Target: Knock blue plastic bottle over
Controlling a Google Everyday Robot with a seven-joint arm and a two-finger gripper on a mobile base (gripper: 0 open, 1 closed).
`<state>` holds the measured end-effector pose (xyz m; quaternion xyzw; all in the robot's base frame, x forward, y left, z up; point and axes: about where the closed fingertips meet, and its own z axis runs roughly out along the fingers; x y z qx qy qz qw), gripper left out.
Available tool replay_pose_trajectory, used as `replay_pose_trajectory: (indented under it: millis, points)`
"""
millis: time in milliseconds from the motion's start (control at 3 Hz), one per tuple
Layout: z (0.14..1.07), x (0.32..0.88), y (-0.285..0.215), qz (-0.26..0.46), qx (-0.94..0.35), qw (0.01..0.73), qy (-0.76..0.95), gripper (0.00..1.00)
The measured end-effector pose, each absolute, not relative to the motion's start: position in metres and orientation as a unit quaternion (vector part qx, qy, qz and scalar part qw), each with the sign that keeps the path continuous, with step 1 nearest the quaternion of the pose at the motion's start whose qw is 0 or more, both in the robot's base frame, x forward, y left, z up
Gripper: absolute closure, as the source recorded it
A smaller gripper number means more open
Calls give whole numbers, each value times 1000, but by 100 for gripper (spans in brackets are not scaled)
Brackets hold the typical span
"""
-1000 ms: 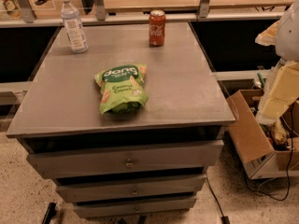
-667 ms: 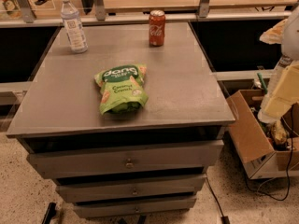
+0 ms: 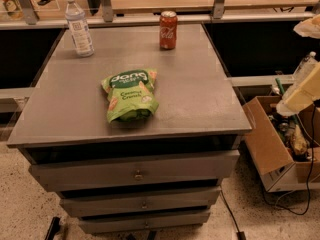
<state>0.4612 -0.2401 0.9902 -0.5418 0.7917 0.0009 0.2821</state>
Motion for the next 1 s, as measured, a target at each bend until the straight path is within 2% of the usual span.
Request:
replay_pose_trajectory:
  millis: [1000]
  points:
    - [1034, 532, -208, 74, -426, 405, 806, 0]
